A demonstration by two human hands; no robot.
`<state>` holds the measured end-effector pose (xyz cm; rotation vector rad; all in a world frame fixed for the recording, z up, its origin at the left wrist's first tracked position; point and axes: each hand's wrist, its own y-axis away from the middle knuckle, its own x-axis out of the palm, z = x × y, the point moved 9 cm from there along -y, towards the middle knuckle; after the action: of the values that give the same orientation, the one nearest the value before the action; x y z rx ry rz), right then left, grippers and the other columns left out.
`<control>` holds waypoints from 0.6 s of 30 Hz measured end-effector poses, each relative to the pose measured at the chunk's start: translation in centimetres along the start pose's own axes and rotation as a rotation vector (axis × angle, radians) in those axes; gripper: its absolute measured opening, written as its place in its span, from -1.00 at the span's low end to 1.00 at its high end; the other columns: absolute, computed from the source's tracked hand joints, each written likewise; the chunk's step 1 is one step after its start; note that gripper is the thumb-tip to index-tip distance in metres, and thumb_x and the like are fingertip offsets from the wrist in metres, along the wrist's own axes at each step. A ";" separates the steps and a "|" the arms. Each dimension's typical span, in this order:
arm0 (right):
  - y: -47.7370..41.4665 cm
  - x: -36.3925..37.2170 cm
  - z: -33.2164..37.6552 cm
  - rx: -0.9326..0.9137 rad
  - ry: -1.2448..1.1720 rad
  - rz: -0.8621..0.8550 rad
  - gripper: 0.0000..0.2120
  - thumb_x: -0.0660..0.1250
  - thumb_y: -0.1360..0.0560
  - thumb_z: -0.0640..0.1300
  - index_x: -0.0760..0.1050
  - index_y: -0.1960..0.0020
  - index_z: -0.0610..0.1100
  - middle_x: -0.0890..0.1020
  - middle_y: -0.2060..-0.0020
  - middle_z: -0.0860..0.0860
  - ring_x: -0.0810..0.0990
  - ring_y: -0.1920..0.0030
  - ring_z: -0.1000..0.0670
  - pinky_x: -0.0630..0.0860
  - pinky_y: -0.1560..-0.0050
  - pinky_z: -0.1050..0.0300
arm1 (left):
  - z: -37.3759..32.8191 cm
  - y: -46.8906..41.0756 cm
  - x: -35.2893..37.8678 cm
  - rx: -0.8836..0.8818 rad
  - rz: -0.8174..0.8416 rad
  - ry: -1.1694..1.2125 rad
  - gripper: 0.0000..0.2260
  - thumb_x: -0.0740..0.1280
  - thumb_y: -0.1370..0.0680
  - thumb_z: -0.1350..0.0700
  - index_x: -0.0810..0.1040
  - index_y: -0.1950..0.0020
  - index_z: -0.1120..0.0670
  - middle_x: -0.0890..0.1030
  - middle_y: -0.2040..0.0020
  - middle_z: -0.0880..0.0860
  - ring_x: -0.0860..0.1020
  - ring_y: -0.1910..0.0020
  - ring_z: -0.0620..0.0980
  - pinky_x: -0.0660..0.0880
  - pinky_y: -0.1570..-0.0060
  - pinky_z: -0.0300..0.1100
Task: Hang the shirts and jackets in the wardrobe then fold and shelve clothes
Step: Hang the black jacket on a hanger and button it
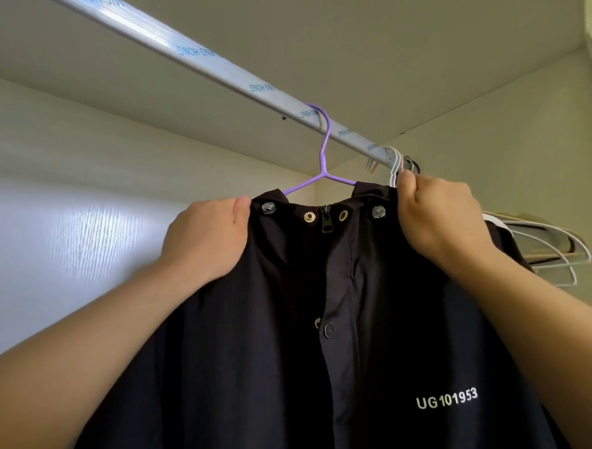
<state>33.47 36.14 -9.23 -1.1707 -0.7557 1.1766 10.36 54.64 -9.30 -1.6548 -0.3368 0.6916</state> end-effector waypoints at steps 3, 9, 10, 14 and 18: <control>0.3 0.0 0.3 -0.045 -0.025 -0.032 -0.62 -0.05 -0.68 -0.01 0.24 0.28 -0.10 0.43 0.31 -0.14 0.38 0.25 -0.26 0.38 0.17 -0.10 | -0.6 -0.4 0.6 0.040 -0.005 0.011 -0.57 -0.04 -0.70 -0.08 0.26 0.32 0.03 0.42 0.35 0.00 0.42 0.24 0.19 0.26 0.24 -0.04; 1.0 -0.2 -0.6 -0.073 0.075 -0.074 -0.57 -0.08 -0.67 0.15 0.37 0.18 -0.07 0.30 0.43 -0.04 0.32 0.31 -0.22 0.30 0.24 -0.03 | 0.4 -0.5 0.2 0.127 -0.013 0.045 -0.55 -0.03 -0.69 -0.14 0.27 0.32 0.05 0.46 0.36 0.02 0.43 0.28 0.17 0.27 0.30 -0.04; 1.2 -0.5 -1.1 -0.066 0.103 -0.089 -0.55 -0.08 -0.66 0.16 0.38 0.18 -0.08 0.26 0.45 -0.02 0.32 0.32 -0.21 0.28 0.24 -0.02 | 0.7 -0.3 0.1 0.139 -0.007 0.046 -0.55 -0.03 -0.69 -0.15 0.26 0.32 0.05 0.46 0.37 0.03 0.44 0.28 0.17 0.28 0.30 -0.04; 1.8 -0.7 -2.1 -0.061 0.145 -0.088 -0.50 -0.08 -0.67 0.16 0.44 0.16 -0.13 0.48 0.34 -0.22 0.50 0.24 -0.34 0.26 0.22 -0.02 | 1.3 -0.1 0.1 0.152 0.003 0.059 -0.56 -0.01 -0.69 -0.13 0.23 0.32 0.04 0.44 0.40 0.03 0.42 0.30 0.19 0.27 0.31 -0.03; 1.6 -0.5 -1.7 -0.009 0.139 -0.042 -0.55 -0.09 -0.66 0.17 0.37 0.19 -0.05 0.31 0.39 -0.07 0.34 0.29 -0.23 0.26 0.20 -0.01 | 1.3 -0.2 0.2 0.145 0.011 0.092 -0.56 0.00 -0.70 -0.11 0.23 0.32 0.07 0.42 0.41 0.05 0.42 0.31 0.18 0.27 0.33 -0.03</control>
<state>34.43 35.16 -11.21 -1.2255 -0.6775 1.0471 9.82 55.82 -9.23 -1.5454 -0.2067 0.6307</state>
